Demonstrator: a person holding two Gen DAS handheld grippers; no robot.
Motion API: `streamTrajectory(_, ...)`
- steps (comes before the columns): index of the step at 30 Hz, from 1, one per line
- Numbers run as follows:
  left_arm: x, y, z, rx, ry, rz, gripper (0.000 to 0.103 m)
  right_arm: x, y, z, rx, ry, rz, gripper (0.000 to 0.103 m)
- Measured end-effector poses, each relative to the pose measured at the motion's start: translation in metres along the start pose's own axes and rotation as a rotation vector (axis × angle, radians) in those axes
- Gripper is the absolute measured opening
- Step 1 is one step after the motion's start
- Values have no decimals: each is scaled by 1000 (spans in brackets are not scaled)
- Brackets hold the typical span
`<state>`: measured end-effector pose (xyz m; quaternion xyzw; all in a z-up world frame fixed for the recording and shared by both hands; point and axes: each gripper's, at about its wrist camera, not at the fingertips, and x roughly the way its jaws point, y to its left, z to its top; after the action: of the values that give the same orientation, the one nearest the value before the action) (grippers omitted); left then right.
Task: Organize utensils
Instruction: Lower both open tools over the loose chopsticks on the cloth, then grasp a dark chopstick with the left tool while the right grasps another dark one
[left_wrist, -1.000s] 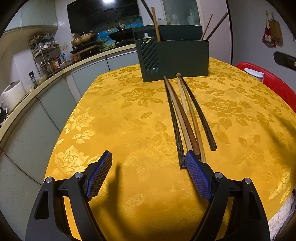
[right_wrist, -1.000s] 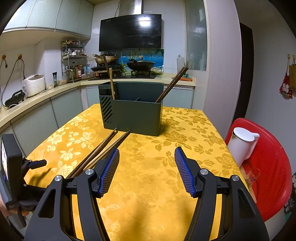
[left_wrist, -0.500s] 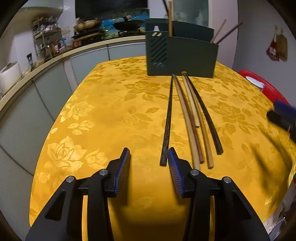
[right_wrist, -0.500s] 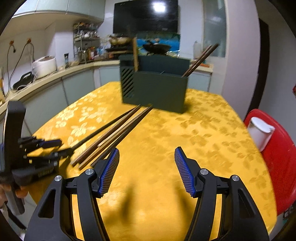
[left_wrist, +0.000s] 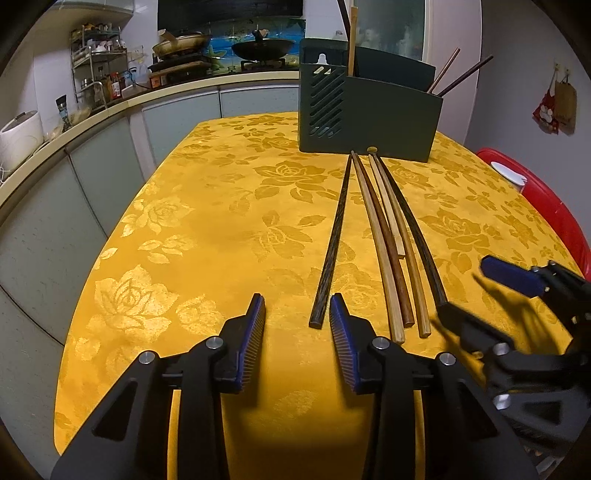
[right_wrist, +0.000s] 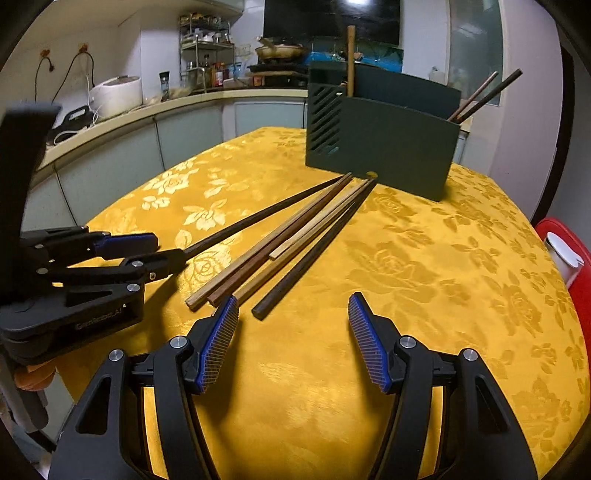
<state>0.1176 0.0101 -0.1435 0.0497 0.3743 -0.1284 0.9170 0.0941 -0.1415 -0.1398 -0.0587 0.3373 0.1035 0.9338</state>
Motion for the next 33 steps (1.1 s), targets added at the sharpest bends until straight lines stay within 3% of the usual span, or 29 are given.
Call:
streamTrajectory(5,-1,-2,-1,6,-2,-7,33,4,-1,0,10,12,-35,60)
streamTrajectory(17,-2,-1,-1,-10,-2,-31,30,-5,-49,-11,158,32,-133,41)
streamTrajectory(24,0,-2,2,-32,-3,-74,24,-5,-52,-13,165,10,-108,32)
streamTrajectory(33,1,-2,1,-58,0,-137,8,-4,-46,-14,126,-24,-89,18)
